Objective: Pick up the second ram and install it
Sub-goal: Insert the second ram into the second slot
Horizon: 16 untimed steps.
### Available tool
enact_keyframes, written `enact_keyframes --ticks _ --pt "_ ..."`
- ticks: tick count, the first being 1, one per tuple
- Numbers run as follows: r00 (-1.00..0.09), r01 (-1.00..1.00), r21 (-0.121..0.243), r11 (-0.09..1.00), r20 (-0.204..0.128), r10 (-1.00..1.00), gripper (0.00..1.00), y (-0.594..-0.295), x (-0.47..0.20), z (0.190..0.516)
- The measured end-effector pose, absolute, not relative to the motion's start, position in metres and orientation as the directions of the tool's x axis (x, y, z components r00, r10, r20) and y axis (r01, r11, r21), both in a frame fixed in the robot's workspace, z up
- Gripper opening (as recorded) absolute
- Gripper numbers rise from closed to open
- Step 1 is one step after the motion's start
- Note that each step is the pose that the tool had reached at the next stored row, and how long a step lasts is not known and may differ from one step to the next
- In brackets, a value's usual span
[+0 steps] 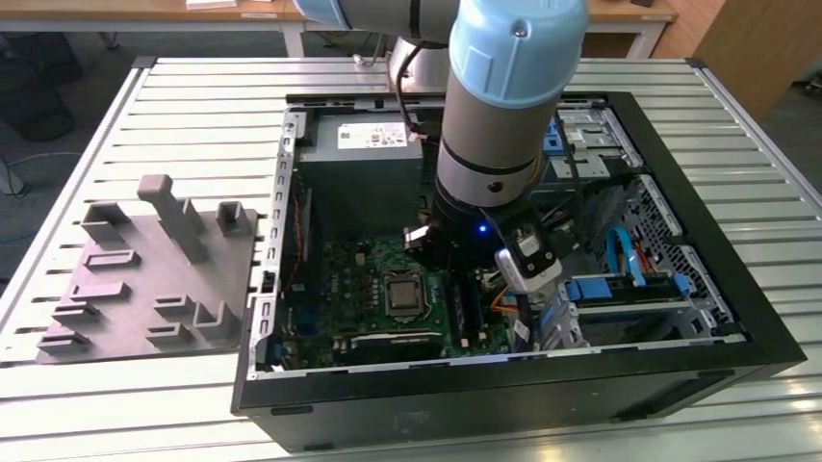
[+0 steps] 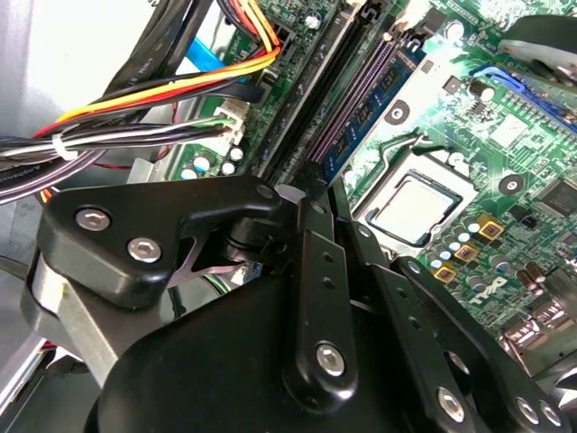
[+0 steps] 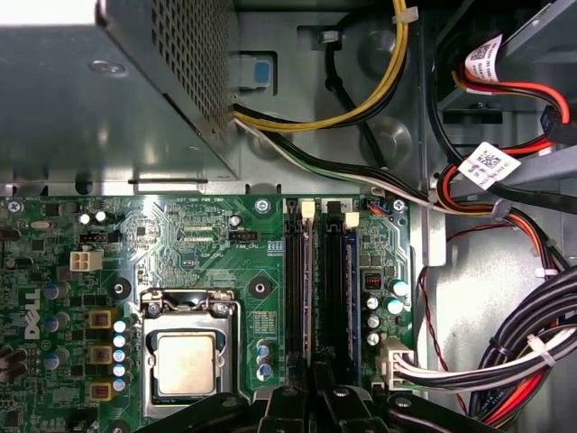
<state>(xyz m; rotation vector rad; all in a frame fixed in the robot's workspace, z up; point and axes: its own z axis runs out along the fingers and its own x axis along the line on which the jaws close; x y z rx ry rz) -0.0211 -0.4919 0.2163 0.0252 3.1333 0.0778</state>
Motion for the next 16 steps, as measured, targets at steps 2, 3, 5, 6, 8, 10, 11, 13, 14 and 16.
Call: enact_keyframes --ticks 2,3,5,6,8,10,11,13,14,16 --pt "-1.0 0.016 0.05 0.999 -0.007 0.016 0.14 -0.4919 -0.021 0.2163" --pt "-1.0 0.016 0.05 0.999 -0.007 0.016 0.14 -0.4919 -0.021 0.2164" --pt "-1.0 0.016 0.05 0.999 -0.007 0.016 0.14 -0.4919 -0.0209 0.2163" --pt "-1.0 0.016 0.05 0.999 -0.007 0.016 0.14 -0.4919 -0.0209 0.2162" --pt "-1.0 0.014 0.049 0.999 -0.007 0.015 0.14 -0.4919 -0.02 0.2161" --pt "-1.0 0.009 0.049 0.999 -0.007 0.009 0.14 -0.492 -0.019 0.216" --pt "-1.0 0.007 0.049 0.999 -0.007 0.007 0.14 -0.492 -0.0186 0.216" --pt "-1.0 0.005 0.05 0.999 -0.007 0.005 0.14 -0.4919 -0.0185 0.2156" --pt "-1.0 0.004 0.05 0.999 -0.007 0.005 0.14 -0.4919 -0.0185 0.2151" --pt "-1.0 0.004 0.05 0.999 -0.007 0.004 0.14 -0.4919 -0.0185 0.214"
